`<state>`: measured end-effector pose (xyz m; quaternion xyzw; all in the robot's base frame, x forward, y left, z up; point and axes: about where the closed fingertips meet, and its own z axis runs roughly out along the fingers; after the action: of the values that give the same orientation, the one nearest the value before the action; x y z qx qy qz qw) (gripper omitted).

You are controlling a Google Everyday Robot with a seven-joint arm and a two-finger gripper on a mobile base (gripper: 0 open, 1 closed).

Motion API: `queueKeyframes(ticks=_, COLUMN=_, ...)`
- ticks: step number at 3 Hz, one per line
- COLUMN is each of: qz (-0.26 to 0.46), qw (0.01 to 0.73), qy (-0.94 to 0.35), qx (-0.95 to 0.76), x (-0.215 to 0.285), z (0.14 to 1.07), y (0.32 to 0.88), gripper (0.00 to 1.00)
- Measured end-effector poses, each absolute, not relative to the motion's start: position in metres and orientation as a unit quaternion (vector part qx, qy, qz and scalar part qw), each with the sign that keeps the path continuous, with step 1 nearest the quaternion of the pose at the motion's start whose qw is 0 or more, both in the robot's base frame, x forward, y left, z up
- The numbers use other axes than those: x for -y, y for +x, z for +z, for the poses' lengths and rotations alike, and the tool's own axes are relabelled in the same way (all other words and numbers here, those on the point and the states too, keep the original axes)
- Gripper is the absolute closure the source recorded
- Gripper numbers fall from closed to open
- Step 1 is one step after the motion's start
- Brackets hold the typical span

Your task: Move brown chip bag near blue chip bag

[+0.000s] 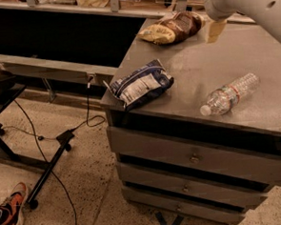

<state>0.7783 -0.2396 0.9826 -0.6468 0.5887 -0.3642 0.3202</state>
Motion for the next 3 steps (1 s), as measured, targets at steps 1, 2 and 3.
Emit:
queueKeyframes(ticks=1, qz=-0.373, qw=0.335, qy=-0.648, qx=-0.573, x=0.2398, z=1.0043, y=0.7845, gripper=0.0)
queueKeyframes(ticks=2, qz=-0.374, qw=0.334, qy=-0.649, qx=-0.573, x=0.24, z=1.0038, y=0.7842, gripper=0.0)
queueKeyframes(ticks=3, qz=-0.365, qw=0.329, qy=-0.671, qx=-0.556, x=0.2355, z=0.9979, y=0.7862, gripper=0.0)
